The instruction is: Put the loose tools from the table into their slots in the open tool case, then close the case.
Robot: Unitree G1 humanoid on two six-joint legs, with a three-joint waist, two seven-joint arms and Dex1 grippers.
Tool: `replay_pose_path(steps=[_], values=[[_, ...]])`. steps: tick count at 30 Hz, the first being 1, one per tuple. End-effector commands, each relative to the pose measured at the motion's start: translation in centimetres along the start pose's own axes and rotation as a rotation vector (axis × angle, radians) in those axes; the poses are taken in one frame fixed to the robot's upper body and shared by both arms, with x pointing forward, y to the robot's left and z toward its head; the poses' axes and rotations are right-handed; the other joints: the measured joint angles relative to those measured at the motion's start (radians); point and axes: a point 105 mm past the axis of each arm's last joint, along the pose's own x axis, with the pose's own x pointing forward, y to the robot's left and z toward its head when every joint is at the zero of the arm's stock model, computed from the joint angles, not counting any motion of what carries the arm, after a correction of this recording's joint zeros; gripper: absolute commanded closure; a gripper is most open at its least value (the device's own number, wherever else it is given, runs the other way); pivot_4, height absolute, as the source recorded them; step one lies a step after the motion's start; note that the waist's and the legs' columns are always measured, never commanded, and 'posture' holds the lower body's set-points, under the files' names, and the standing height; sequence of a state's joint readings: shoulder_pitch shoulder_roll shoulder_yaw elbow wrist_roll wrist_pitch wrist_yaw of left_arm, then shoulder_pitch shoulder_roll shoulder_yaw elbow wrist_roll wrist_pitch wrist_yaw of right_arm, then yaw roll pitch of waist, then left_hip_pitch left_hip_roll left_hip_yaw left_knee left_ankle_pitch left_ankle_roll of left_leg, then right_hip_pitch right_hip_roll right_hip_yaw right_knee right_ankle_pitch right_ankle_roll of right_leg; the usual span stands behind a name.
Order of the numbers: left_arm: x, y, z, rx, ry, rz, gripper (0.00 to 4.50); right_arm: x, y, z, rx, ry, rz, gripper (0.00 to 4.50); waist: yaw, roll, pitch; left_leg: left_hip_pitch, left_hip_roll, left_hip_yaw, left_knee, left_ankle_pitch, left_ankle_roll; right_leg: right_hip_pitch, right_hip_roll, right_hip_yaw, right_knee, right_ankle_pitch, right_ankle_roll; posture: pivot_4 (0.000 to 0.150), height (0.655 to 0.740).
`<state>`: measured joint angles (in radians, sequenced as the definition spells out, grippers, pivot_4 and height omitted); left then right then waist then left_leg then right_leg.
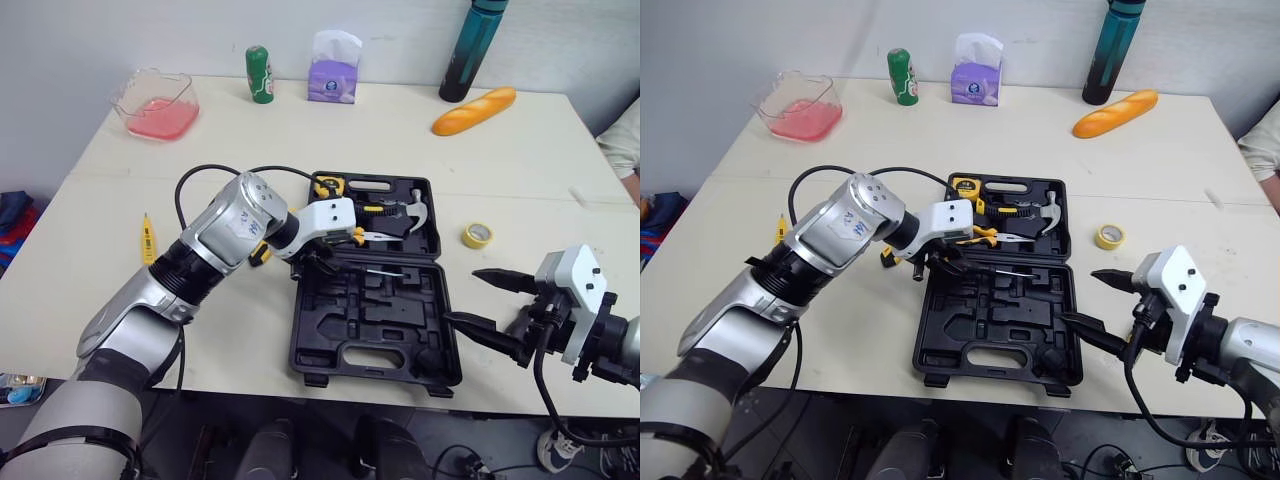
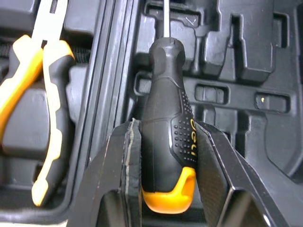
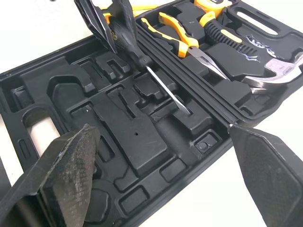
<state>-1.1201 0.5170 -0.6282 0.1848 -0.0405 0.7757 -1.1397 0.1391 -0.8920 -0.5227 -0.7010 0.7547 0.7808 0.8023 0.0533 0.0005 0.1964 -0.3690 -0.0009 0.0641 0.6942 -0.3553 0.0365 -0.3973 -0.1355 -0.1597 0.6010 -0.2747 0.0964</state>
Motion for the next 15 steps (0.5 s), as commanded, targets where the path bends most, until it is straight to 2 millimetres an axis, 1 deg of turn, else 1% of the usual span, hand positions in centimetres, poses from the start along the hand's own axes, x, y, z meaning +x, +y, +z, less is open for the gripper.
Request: replay_pose_path(steps=[1,3,6,7,9,11,12,13,14,15], values=[[-0.4,0.2,0.3,0.009,-0.027,0.007,2.36,-0.2,0.0,0.4,-0.029,-0.018,-0.007,0.00,0.000,0.000,0.000,0.000,0.000,0.000,0.000,0.000,0.000,0.000,0.000,0.000,0.000,0.000,0.000,0.150,0.7400],[-0.9,0.2,0.5,0.018,-0.042,0.005,1.60,-0.1,0.1,0.4,-0.028,-0.018,-0.007,0.00,-0.001,0.000,0.000,0.000,0.000,0.000,0.000,0.000,0.000,0.000,0.000,0.000,0.000,0.000,0.000,0.150,0.7400],[-2.6,0.2,1.1,0.026,-0.087,0.002,0.38,-0.1,0.2,0.3,-0.027,-0.018,-0.006,0.00,-0.001,0.000,0.000,0.000,0.000,0.000,0.001,0.000,0.000,0.000,0.000,0.000,0.001,0.000,0.000,0.150,0.7400],[-3.1,0.1,1.3,0.023,-0.113,-0.006,0.06,-0.2,0.2,0.3,-0.027,-0.017,-0.007,0.00,-0.002,0.000,0.000,0.000,0.000,0.000,0.001,0.000,0.000,0.000,0.000,0.000,0.001,0.000,0.000,0.150,0.7400],[-3.7,0.0,1.5,0.037,-0.166,-0.019,0.06,-0.2,0.2,0.3,-0.025,-0.017,-0.009,0.00,-0.002,0.000,0.000,0.000,0.000,0.000,0.001,0.000,0.000,0.000,0.000,0.000,0.001,0.000,0.000,0.150,0.7400],[-3.6,0.0,1.5,0.060,-0.259,-0.025,0.06,-0.2,0.2,0.2,-0.026,-0.016,-0.013,0.00,-0.002,0.000,0.000,0.000,0.000,0.000,0.001,0.000,0.000,0.000,0.000,0.000,0.001,0.000,0.000,0.150,0.7400],[-3.5,0.0,1.6,0.060,-0.329,-0.028,0.50,-0.2,0.2,0.2,-0.027,-0.017,-0.014,0.00,-0.002,0.000,0.000,0.000,0.000,0.000,0.002,0.000,0.000,0.000,0.000,0.000,0.002,0.000,0.000,0.150,0.7400],[-3.2,0.0,1.5,0.052,-0.407,-0.038,0.65,-0.1,0.1,0.2,-0.028,-0.019,-0.015,0.00,-0.002,0.000,0.000,0.001,0.000,0.000,0.002,0.000,0.000,0.000,-0.001,0.000,0.002,0.000,0.000,0.150,0.7400],[-3.0,-0.2,1.5,0.053,-0.479,-0.049,0.98,0.0,0.0,0.3,-0.028,-0.022,-0.016,0.00,-0.001,0.000,0.000,0.000,0.000,0.000,0.003,0.000,0.000,0.000,-0.001,0.000,0.002,0.000,0.000,0.150,0.7400],[-2.7,-0.3,1.1,0.051,-0.515,-0.053,1.33,0.0,0.0,0.3,-0.029,-0.024,-0.015,0.00,-0.002,0.000,0.000,0.000,0.000,0.000,0.003,0.000,0.000,0.000,-0.001,0.000,0.003,0.000,0.000,0.150,0.7400]])
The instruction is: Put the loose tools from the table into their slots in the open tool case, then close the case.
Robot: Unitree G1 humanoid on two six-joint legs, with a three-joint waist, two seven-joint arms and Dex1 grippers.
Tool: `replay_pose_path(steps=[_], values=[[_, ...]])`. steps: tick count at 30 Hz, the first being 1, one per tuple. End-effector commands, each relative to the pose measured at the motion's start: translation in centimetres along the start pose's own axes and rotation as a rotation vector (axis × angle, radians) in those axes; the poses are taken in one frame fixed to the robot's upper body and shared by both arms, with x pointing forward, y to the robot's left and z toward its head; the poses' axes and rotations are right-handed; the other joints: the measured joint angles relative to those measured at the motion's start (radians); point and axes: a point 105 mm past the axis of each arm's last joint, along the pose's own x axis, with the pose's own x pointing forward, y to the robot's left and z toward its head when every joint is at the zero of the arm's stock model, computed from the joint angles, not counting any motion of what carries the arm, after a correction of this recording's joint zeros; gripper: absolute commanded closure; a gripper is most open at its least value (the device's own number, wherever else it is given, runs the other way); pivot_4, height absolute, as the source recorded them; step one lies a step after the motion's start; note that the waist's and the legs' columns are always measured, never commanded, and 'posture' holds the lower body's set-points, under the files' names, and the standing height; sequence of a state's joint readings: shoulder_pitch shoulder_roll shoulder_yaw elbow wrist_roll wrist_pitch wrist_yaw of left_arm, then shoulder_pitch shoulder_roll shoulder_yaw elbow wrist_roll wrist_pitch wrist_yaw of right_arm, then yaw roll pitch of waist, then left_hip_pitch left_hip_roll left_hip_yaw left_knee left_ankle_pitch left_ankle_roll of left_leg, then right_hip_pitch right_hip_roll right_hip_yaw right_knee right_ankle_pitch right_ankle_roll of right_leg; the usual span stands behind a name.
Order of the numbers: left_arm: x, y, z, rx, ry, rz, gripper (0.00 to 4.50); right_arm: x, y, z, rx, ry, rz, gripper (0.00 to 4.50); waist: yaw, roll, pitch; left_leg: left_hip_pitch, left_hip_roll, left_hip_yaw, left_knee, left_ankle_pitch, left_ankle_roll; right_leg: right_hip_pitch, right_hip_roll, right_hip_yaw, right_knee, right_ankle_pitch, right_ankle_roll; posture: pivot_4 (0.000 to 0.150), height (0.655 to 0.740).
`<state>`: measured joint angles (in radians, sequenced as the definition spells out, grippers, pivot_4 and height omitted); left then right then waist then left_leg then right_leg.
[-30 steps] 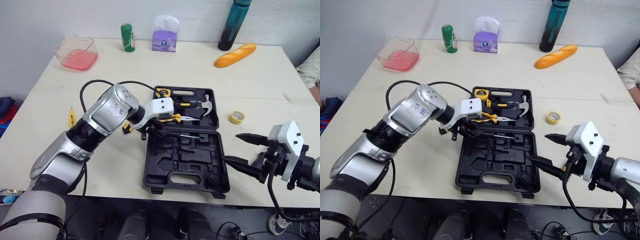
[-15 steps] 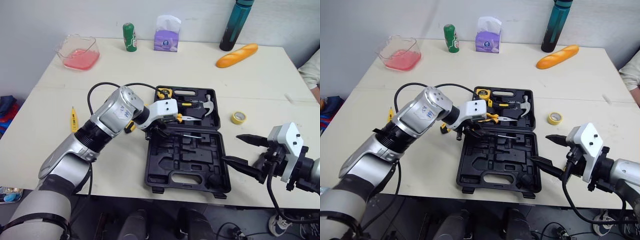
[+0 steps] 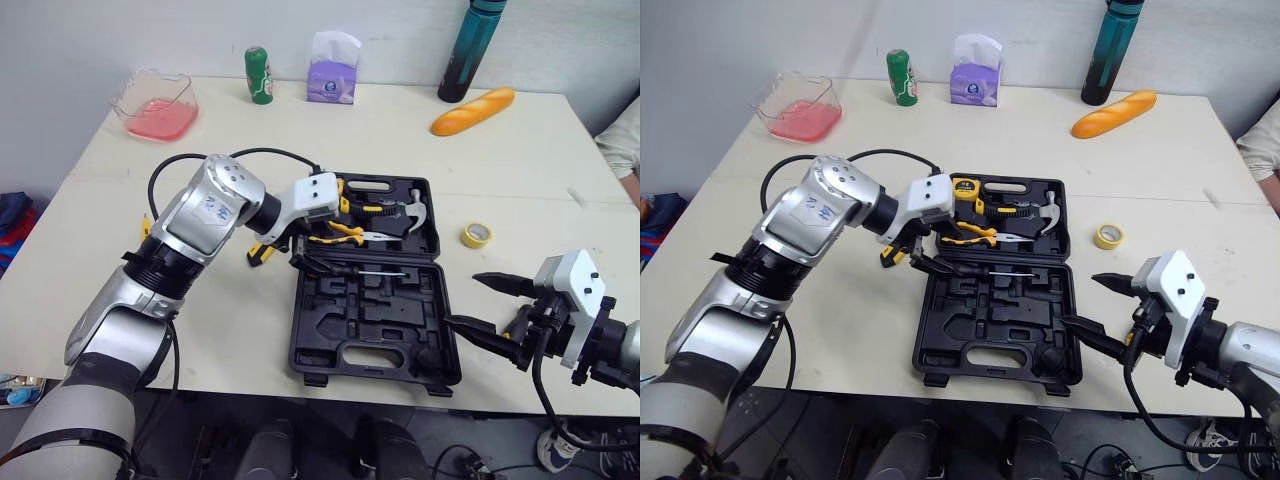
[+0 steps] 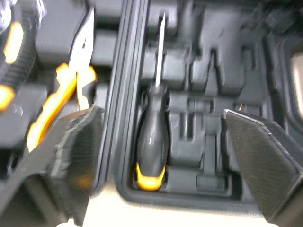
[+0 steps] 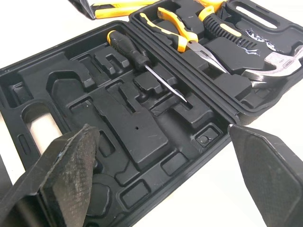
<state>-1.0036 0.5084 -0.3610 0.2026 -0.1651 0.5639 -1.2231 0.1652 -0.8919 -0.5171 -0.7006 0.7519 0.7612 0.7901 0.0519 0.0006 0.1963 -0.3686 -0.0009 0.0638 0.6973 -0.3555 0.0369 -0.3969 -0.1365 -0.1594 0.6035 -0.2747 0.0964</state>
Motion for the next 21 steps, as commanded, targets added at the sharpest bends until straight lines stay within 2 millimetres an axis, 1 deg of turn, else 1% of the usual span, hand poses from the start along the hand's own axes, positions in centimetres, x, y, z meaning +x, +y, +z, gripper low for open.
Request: replay_pose_path(steps=[1,4,5,6,7,15,18,21], values=[[0.5,-0.2,-0.7,0.031,-0.193,-0.004,1.84,0.2,-0.1,0.8,-0.035,-0.034,-0.005,0.00,-0.001,0.000,0.000,0.000,0.000,0.000,0.001,0.000,0.000,0.000,0.000,0.000,0.001,0.000,0.000,0.150,0.7400],[1.5,-0.3,-2.4,0.029,-0.215,0.002,3.25,0.4,-0.1,1.0,-0.038,-0.037,0.003,0.00,-0.001,0.000,0.000,0.000,0.000,0.000,0.001,0.000,0.000,0.000,0.000,0.000,0.001,0.000,0.000,0.150,0.7400],[1.9,-0.3,-2.9,0.015,-0.216,0.011,3.60,0.5,-0.1,1.1,-0.039,-0.037,0.006,0.00,-0.001,0.000,0.000,0.000,0.000,0.000,0.001,0.000,0.000,0.000,0.000,0.000,0.001,0.000,0.000,0.150,0.7400],[2.3,-0.2,-3.2,0.007,-0.216,0.018,4.14,0.5,-0.1,1.1,-0.040,-0.036,0.009,0.00,0.001,0.000,0.000,0.000,0.000,0.000,0.001,0.000,0.000,0.000,0.000,0.000,0.001,0.000,0.000,0.150,0.7400],[2.6,-0.1,-3.4,0.005,-0.216,0.022,4.45,0.5,-0.1,1.1,-0.040,-0.036,0.011,0.00,0.002,0.000,0.000,0.000,-0.001,0.000,0.001,0.000,0.000,0.000,0.000,-0.001,0.001,0.000,0.000,0.150,0.7400],[3.5,0.3,-3.7,0.005,-0.207,0.038,4.45,0.5,0.1,0.8,-0.035,-0.032,0.013,0.00,0.000,0.000,0.000,0.000,-0.002,0.001,0.002,-0.001,0.002,0.000,-0.001,-0.001,0.001,0.001,0.001,0.150,0.7400],[3.9,0.7,-4.5,-0.004,-0.156,0.057,4.45,0.6,-0.1,0.8,-0.037,-0.032,0.005,0.00,0.000,0.000,0.000,0.000,-0.002,0.001,0.002,-0.001,0.002,0.000,-0.001,-0.001,0.001,0.001,0.001,0.150,0.7400],[4.1,0.7,-5.0,-0.008,-0.130,0.053,4.45,0.6,-0.1,0.8,-0.037,-0.033,0.004,0.00,0.000,0.000,0.000,0.000,-0.002,0.001,0.002,-0.001,0.002,0.000,-0.001,-0.001,0.001,0.001,0.001,0.150,0.7400]])
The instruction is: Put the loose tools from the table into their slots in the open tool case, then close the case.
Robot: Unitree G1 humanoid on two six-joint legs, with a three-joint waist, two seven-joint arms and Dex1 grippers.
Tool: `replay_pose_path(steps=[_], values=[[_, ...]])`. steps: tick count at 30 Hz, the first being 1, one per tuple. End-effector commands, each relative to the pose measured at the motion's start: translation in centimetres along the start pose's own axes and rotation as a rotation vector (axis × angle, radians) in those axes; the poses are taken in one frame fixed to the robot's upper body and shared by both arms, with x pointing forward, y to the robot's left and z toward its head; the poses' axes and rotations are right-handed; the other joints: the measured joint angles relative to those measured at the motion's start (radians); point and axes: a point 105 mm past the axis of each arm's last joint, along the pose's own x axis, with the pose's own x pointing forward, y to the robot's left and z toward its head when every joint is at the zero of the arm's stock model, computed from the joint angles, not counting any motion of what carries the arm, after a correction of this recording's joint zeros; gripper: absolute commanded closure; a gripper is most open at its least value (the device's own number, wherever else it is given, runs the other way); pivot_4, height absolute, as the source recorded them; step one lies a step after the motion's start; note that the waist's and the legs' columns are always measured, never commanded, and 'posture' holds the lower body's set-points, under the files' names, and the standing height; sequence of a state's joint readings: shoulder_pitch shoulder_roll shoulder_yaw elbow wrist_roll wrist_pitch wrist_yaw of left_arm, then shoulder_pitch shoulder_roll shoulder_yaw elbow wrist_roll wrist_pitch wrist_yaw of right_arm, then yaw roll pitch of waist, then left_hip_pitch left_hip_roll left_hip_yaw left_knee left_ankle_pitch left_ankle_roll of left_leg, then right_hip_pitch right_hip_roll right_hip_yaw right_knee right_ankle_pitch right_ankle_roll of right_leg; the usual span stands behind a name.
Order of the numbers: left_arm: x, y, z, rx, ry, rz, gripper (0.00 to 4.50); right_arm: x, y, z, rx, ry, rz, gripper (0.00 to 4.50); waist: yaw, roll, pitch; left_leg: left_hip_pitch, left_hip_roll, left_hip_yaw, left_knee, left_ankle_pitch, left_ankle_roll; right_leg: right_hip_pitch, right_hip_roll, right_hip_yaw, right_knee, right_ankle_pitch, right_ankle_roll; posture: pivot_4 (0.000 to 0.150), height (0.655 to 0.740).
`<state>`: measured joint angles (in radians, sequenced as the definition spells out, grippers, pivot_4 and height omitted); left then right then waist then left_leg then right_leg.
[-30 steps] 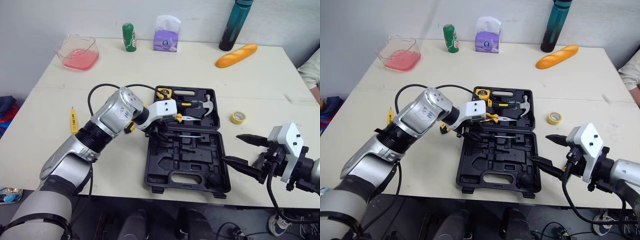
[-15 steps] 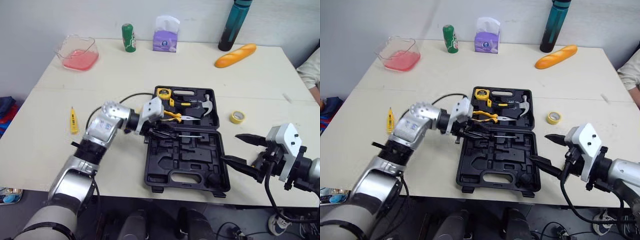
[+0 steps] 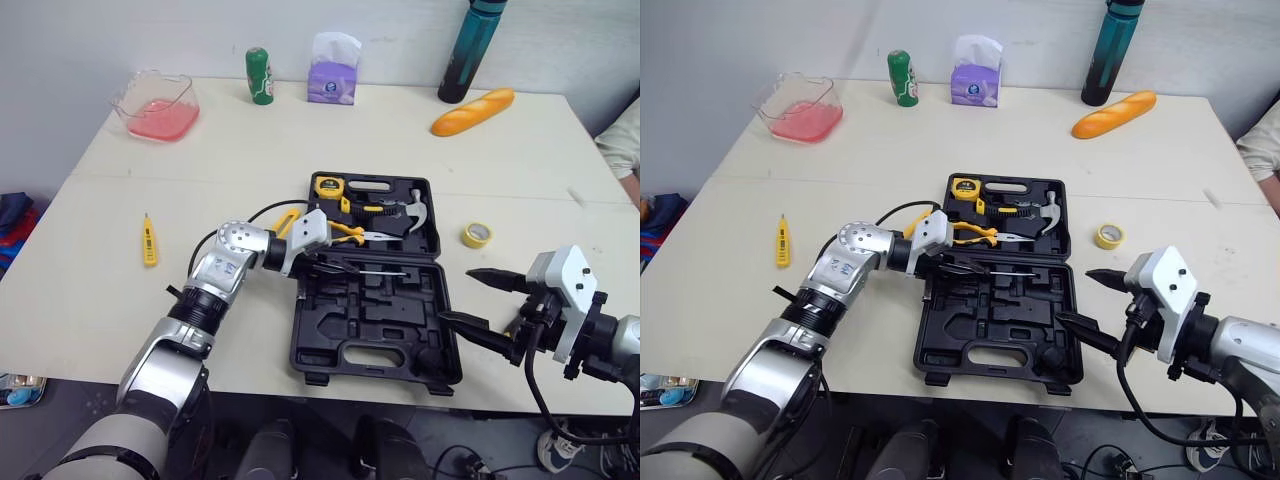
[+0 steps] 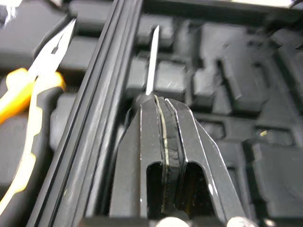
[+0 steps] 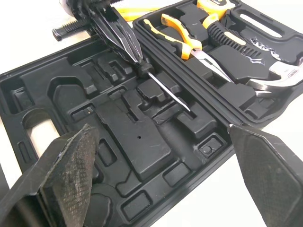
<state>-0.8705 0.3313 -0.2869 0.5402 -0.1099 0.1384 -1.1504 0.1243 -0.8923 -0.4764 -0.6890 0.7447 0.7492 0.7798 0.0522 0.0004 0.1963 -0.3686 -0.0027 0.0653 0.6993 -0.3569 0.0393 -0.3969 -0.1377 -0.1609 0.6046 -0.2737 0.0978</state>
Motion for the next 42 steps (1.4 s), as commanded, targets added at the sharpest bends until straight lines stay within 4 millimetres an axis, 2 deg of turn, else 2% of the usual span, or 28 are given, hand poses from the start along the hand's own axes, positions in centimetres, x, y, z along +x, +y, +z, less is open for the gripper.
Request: replay_pose_path(steps=[1,5,9,14,19,26,28,30,33,34,38,40,41,42], values=[[0.1,0.3,-0.4,0.012,0.052,-0.002,4.45,0.0,0.0,0.4,-0.022,-0.015,-0.006,0.00,0.000,0.000,0.000,0.000,0.000,0.000,0.000,0.000,0.000,0.000,0.000,0.000,0.000,0.000,0.000,0.150,0.7400],[0.5,0.1,-1.8,-0.001,0.137,-0.014,4.45,0.1,0.1,0.2,-0.020,-0.013,-0.006,0.00,-0.001,0.000,0.000,0.000,0.000,0.000,0.000,0.000,0.000,0.000,0.000,0.000,0.000,0.000,0.000,0.150,0.7400],[0.6,-1.2,-3.7,-0.032,0.267,-0.094,4.45,0.0,0.3,0.0,-0.012,-0.006,-0.007,0.00,0.000,-0.001,-0.001,0.002,0.000,0.000,0.000,0.000,0.000,0.002,0.000,0.000,0.000,0.000,0.000,0.150,0.7400],[1.1,-1.1,-5.1,-0.019,0.344,-0.062,4.45,-0.3,0.4,-0.4,-0.007,0.010,-0.017,0.00,0.001,-0.001,-0.010,0.004,0.000,0.000,0.000,0.000,0.000,0.004,0.000,0.001,0.000,0.000,0.000,0.150,0.7400],[1.3,-0.9,-6.0,-0.034,0.404,-0.047,4.45,-0.4,0.4,-0.6,-0.002,0.021,-0.025,0.00,0.002,-0.001,-0.016,0.016,0.000,-0.001,-0.001,-0.004,0.003,0.016,-0.002,0.002,-0.005,0.000,0.000,0.150,0.7400],[1.5,-0.8,-5.3,-0.065,0.356,-0.054,4.45,-0.6,0.6,-1.3,0.017,0.038,-0.042,0.00,0.003,-0.001,-0.022,0.017,0.000,-0.004,0.000,-0.006,0.004,0.021,-0.010,0.001,-0.012,0.000,0.001,0.150,0.7400],[1.2,-0.6,-3.8,-0.101,0.269,-0.044,4.45,-0.7,0.4,-1.5,0.036,0.031,-0.060,0.00,0.002,-0.001,-0.022,0.017,0.000,-0.004,0.000,-0.006,0.004,0.021,-0.010,0.001,-0.012,0.000,0.001,0.150,0.7400],[0.1,-0.3,-1.2,-0.138,0.119,-0.038,4.45,-1.0,0.0,-1.4,0.060,0.012,-0.084,0.00,-0.001,-0.001,-0.022,0.017,0.000,-0.004,-0.001,-0.006,0.004,0.020,-0.010,0.001,-0.012,0.000,0.001,0.150,0.7400],[-3.3,-0.1,1.3,-0.187,-0.074,0.028,3.51,-2.3,-0.9,-1.6,0.101,0.003,-0.129,0.00,-0.017,0.002,-0.020,0.015,0.001,-0.003,-0.001,-0.006,0.004,0.018,-0.009,0.001,-0.009,0.000,0.001,0.150,0.7400],[-4.2,-0.2,1.7,-0.204,-0.105,0.042,3.07,-2.6,-1.1,-1.6,0.109,0.003,-0.138,0.00,-0.024,0.002,-0.019,0.014,0.001,-0.003,-0.002,-0.006,0.004,0.016,-0.009,0.000,-0.009,0.001,0.001,0.150,0.7400],[-10.2,-2.3,2.1,-0.310,-0.262,0.171,1.22,-6.2,-3.1,-2.8,0.154,0.049,-0.227,0.00,-0.029,0.002,-0.018,0.012,0.001,-0.003,-0.002,-0.006,0.003,0.015,-0.007,0.000,-0.009,0.001,0.001,0.150,0.7400],[-14.3,-3.3,0.3,-0.373,-0.250,0.343,0.30,-8.4,-4.3,-3.6,0.182,0.084,-0.287,0.00,-0.032,0.004,-0.017,0.013,0.001,-0.003,-0.003,-0.006,0.003,0.016,-0.008,0.000,-0.010,0.001,0.002,0.150,0.7400],[-16.2,-3.7,-0.9,-0.398,-0.224,0.433,0.04,-9.3,-4.8,-4.0,0.191,0.101,-0.312,0.00,-0.032,0.005,-0.016,0.014,0.001,-0.003,-0.003,-0.006,0.003,0.017,-0.008,0.001,-0.011,0.001,0.002,0.150,0.7400],[-18.4,-4.2,-2.2,-0.457,-0.209,0.527,0.04,-10.3,-5.3,-4.4,0.199,0.121,-0.337,0.00,-0.031,0.005,-0.016,0.016,0.001,-0.003,-0.004,-0.006,0.003,0.019,-0.009,0.001,-0.012,0.001,0.002,0.150,0.7400]])
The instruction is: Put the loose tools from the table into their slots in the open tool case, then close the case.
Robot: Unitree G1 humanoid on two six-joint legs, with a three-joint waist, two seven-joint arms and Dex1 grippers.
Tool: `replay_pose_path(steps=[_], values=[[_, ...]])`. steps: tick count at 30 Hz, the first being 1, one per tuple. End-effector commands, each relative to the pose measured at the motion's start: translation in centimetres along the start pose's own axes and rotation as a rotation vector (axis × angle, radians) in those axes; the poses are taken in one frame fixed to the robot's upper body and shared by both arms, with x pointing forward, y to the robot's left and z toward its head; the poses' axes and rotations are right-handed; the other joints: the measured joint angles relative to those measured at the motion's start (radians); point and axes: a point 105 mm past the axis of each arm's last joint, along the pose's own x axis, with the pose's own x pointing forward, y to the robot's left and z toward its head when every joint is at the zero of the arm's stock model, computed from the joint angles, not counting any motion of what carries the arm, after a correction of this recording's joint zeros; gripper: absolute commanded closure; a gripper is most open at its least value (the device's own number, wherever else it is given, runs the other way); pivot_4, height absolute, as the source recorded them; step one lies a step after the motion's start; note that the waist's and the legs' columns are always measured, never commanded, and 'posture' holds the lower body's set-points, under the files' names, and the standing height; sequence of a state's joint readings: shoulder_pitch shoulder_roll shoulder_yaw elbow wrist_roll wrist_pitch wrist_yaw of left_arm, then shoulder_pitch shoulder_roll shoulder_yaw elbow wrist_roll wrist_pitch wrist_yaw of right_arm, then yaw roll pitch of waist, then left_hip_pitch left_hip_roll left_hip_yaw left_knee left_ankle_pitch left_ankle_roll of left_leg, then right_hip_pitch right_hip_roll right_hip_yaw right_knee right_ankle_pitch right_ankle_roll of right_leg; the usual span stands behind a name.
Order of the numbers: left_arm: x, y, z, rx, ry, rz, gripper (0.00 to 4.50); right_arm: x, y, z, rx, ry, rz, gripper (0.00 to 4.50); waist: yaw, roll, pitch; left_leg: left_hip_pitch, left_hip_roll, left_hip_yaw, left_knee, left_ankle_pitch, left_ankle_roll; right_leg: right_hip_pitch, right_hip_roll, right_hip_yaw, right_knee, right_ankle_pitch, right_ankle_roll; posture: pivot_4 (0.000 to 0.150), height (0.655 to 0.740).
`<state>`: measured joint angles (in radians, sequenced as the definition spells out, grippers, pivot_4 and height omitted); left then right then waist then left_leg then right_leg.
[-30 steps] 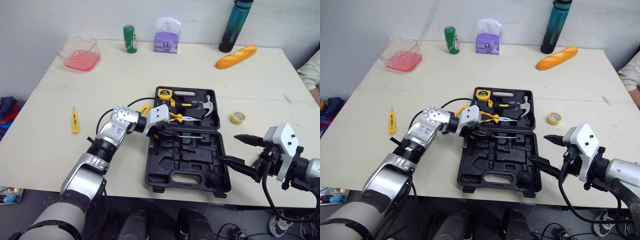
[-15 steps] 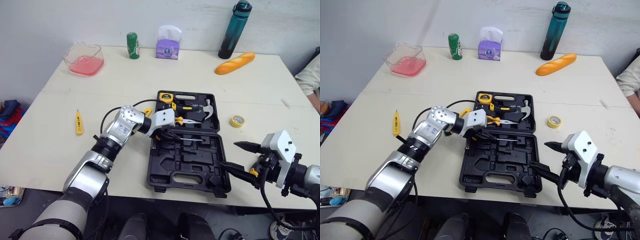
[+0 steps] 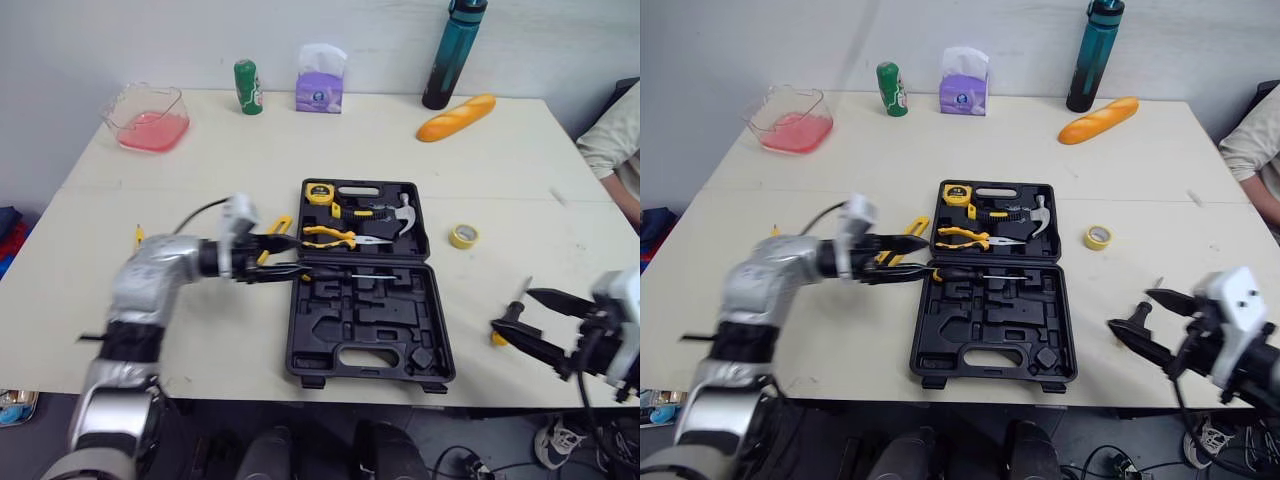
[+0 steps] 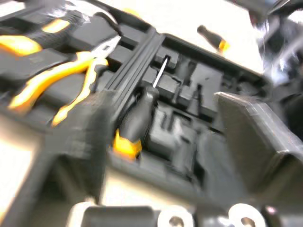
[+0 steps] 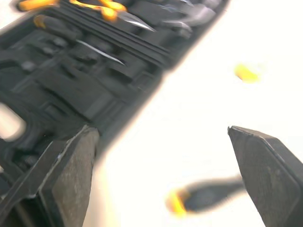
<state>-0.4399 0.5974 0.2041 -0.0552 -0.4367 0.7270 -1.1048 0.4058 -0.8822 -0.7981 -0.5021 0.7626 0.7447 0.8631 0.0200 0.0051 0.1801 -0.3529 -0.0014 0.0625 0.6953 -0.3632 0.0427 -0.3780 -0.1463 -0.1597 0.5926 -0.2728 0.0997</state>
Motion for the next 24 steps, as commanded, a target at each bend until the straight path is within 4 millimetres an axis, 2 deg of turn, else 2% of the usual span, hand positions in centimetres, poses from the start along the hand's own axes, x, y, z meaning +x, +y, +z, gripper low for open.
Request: replay_pose_path(steps=[1,3,6,10,13,15,19,23,24], values=[[-6.9,1.5,-0.5,-0.076,-0.038,0.280,0.04,-2.8,-2.8,0.0,-0.012,0.023,-0.098,0.00,0.003,0.001,0.001,0.001,0.000,0.000,-0.001,0.000,0.000,0.001,0.000,0.000,-0.001,0.000,0.000,0.150,0.7400],[-11.6,2.4,-2.5,-0.127,-0.020,0.473,0.04,-3.9,-4.2,-0.7,-0.003,0.052,-0.144,0.00,0.005,0.001,0.001,0.001,0.000,0.000,-0.001,-0.002,-0.001,0.000,-0.001,0.000,-0.003,-0.001,0.000,0.150,0.7400],[-18.9,2.4,-5.5,-0.094,0.107,0.757,0.04,-5.3,-6.5,-1.6,0.002,0.091,-0.218,0.00,0.005,0.003,0.002,0.001,0.000,0.000,-0.002,-0.004,-0.001,-0.002,-0.002,0.001,-0.003,-0.001,-0.001,0.150,0.7400],[-25.7,1.8,-5.7,-0.097,0.118,1.006,0.04,-6.9,-9.1,-2.4,0.004,0.104,-0.320,0.00,0.018,0.002,0.003,-0.001,0.000,0.000,-0.004,-0.005,-0.002,-0.006,-0.003,0.001,-0.004,-0.002,-0.003,0.150,0.7400],[-30.5,1.4,-6.0,-0.133,0.106,1.186,0.04,-7.2,-9.7,-3.1,-0.009,0.128,-0.324,0.00,0.016,0.005,0.005,-0.001,0.000,0.001,-0.004,-0.008,-0.007,-0.007,-0.004,0.001,-0.003,-0.002,-0.003,0.150,0.7400],[-31.2,1.3,-6.2,-0.136,0.107,1.213,0.04,-7.0,-10.1,-3.2,-0.022,0.138,-0.325,0.00,0.014,0.006,0.005,-0.001,0.000,0.001,-0.005,-0.008,-0.007,-0.008,-0.004,0.001,-0.003,-0.003,-0.004,0.150,0.7400],[-29.6,1.8,-5.6,-0.107,0.117,1.160,0.04,-6.3,-10.4,-2.6,-0.036,0.116,-0.323,0.00,0.008,0.009,0.006,-0.002,0.000,0.004,-0.008,-0.007,-0.008,-0.012,-0.005,0.003,-0.001,-0.003,-0.004,0.150,0.7400],[-25.8,2.7,-4.4,-0.079,0.087,1.039,0.04,-4.9,-8.7,-1.7,-0.045,0.077,-0.278,0.00,0.007,0.010,0.007,-0.002,0.001,0.005,-0.012,-0.004,-0.012,-0.014,-0.004,0.003,0.000,-0.004,-0.005,0.150,0.7400],[-24.2,2.9,-3.8,-0.073,0.070,0.979,0.04,-4.4,-7.7,-1.5,-0.038,0.055,-0.261,0.00,0.006,0.010,0.007,-0.002,0.001,0.005,-0.012,-0.004,-0.012,-0.014,-0.004,0.003,0.001,-0.004,-0.006,0.150,0.7400]])
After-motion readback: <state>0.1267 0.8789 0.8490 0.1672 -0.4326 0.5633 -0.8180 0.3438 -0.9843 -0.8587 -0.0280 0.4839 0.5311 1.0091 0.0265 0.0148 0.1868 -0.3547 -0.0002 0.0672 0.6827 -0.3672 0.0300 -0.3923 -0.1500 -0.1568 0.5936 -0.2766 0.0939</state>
